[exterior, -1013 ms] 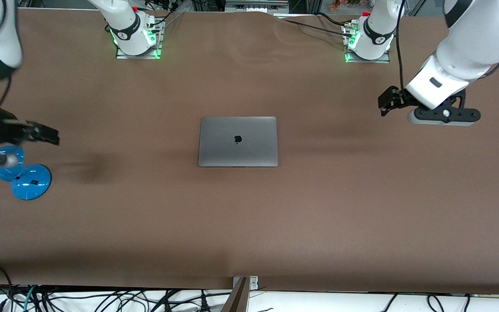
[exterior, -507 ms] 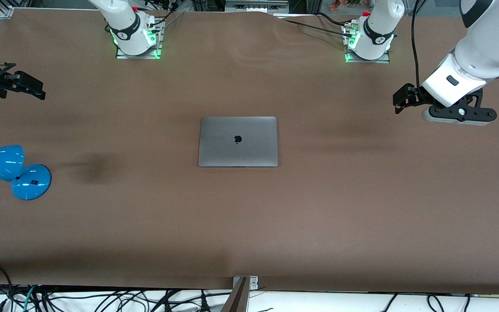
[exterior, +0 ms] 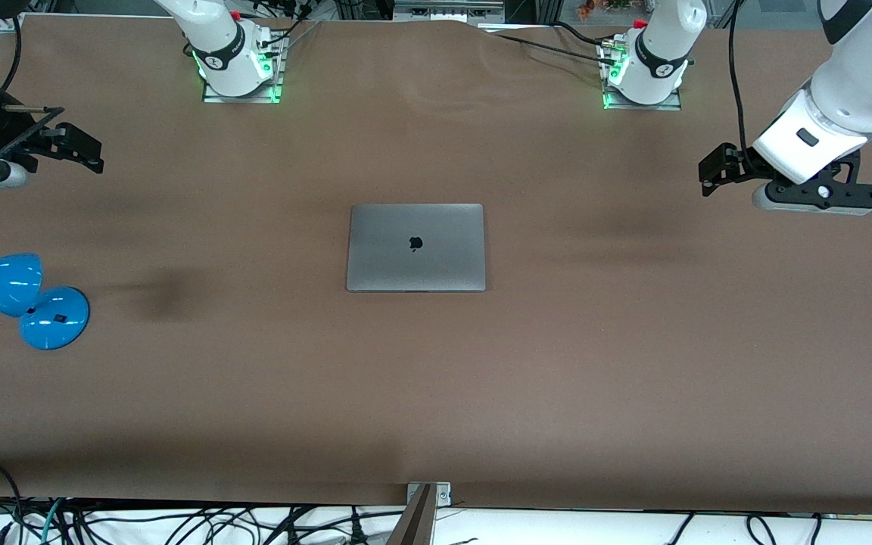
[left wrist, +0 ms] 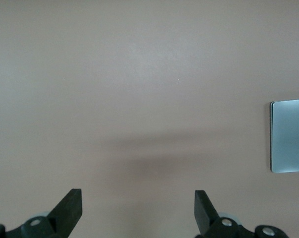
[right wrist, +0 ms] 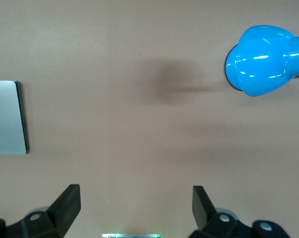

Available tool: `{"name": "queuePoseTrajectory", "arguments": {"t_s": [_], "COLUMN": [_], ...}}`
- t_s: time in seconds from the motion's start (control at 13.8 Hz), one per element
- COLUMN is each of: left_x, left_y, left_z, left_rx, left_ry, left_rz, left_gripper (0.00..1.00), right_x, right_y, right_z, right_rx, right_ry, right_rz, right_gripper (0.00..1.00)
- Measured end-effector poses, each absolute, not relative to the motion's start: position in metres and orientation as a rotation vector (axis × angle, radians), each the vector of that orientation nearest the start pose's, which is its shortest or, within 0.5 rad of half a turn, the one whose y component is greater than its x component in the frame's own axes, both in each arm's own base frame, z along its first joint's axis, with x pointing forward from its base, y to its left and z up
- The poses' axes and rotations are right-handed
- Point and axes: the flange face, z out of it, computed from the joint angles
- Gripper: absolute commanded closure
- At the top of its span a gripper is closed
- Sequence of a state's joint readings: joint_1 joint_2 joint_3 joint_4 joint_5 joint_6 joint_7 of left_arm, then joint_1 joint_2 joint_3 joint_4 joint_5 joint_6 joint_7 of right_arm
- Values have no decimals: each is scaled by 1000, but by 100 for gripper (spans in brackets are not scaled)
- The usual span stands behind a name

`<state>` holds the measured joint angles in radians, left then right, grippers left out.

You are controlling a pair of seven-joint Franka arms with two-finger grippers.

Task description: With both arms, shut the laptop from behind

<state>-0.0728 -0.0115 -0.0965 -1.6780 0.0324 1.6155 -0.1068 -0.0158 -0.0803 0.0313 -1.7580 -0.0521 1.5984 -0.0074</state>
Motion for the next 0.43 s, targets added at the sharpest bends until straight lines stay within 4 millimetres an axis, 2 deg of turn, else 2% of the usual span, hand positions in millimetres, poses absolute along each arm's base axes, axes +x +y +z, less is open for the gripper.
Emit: {"name": "queuePoseTrajectory", "arguments": {"t_s": [0.43], "left_x": [543], "left_y": [-84], "left_z": [585], "left_rx": [-3099], "left_ry": [83], "left_rz": [78], "left_gripper": [0], "right_x": [528], "right_y": [1], "right_z": [582], "right_rx": [-3194], "right_ry": [-35], "right_rz": [122], "right_gripper": [0]}}
